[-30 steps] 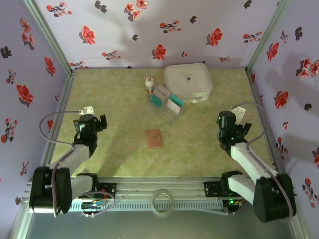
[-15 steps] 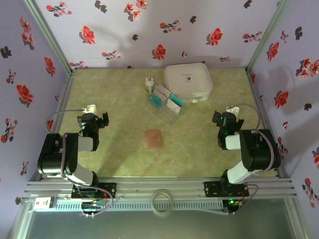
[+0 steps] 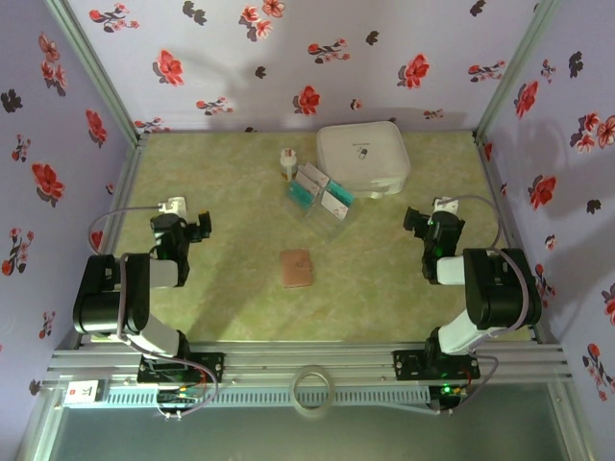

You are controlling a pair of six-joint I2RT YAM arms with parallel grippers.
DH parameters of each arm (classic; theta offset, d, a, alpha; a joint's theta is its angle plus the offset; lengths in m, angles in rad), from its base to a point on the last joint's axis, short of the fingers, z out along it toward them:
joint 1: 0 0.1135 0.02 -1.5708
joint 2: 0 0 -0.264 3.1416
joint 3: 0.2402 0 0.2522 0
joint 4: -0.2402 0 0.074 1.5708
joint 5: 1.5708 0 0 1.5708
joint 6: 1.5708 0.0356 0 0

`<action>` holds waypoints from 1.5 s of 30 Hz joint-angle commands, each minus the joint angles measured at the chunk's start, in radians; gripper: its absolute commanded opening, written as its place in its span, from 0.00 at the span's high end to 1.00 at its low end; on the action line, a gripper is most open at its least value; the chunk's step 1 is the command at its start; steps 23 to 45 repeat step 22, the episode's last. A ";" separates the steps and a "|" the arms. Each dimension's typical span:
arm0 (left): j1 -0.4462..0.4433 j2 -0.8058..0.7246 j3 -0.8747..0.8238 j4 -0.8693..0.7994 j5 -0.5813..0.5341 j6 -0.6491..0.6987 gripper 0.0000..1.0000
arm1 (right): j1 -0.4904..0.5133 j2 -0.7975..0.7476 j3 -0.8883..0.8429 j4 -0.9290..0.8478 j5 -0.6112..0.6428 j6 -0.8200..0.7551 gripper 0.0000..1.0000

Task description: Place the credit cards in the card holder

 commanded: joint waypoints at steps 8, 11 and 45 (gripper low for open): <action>-0.011 0.002 -0.015 0.078 -0.109 0.011 0.00 | 0.000 -0.008 -0.003 0.032 -0.014 -0.017 0.01; -0.010 -0.001 -0.016 0.077 -0.109 0.012 0.00 | -0.002 -0.007 -0.003 0.031 -0.014 -0.016 0.01; -0.010 0.000 -0.017 0.078 -0.109 0.010 0.00 | -0.003 -0.008 -0.002 0.026 -0.018 -0.016 0.01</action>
